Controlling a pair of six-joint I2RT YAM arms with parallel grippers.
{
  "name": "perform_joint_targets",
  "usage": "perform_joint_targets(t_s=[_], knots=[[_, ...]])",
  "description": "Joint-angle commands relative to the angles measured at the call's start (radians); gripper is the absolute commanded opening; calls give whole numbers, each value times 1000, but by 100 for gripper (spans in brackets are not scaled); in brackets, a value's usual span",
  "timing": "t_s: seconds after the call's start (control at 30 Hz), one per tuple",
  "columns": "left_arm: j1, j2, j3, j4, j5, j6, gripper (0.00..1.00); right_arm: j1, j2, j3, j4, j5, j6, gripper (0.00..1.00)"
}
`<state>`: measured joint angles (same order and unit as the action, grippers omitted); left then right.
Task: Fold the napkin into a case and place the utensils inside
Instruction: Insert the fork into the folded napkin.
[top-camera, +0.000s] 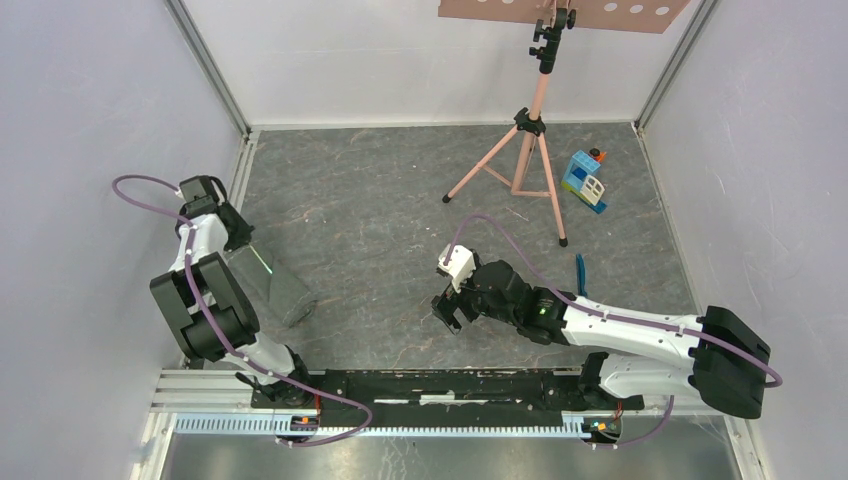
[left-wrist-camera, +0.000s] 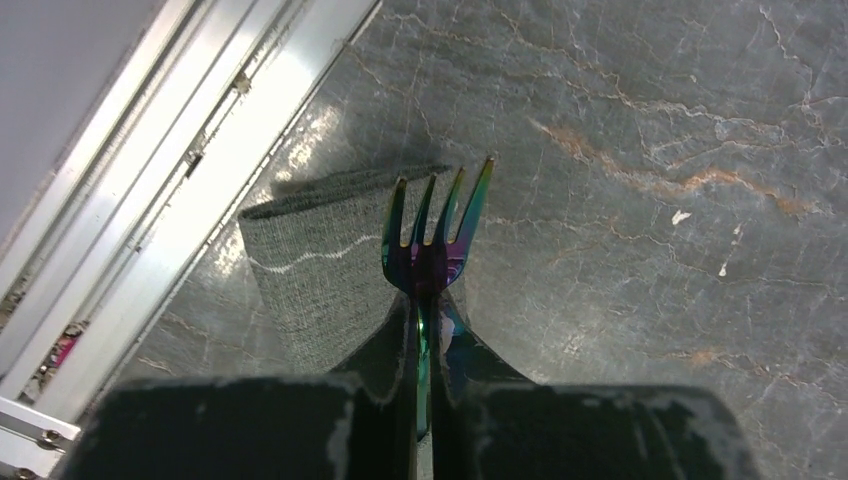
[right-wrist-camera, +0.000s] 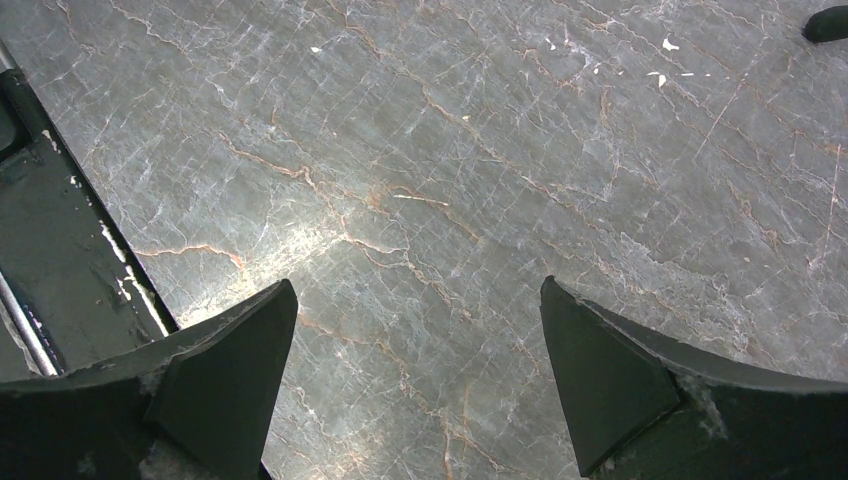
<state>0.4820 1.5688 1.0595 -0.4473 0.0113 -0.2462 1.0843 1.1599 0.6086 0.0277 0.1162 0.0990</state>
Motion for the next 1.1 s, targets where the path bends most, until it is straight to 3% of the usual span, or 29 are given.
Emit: perform_joint_targets(t_s=[0.0, 0.73, 0.93, 1.07], knots=[[0, -7, -4, -40, 44, -60, 2, -3, -3, 6, 23, 5, -5, 98], [1, 29, -27, -157, 74, -11, 2, -3, -4, -4, 43, -15, -8, 98], [1, 71, -10, -196, 88, -15, 2, -7, 51, -7, 149, -198, 26, 98], [1, 87, -16, -203, 65, -14, 2, -7, 191, 55, 213, -323, 77, 94]])
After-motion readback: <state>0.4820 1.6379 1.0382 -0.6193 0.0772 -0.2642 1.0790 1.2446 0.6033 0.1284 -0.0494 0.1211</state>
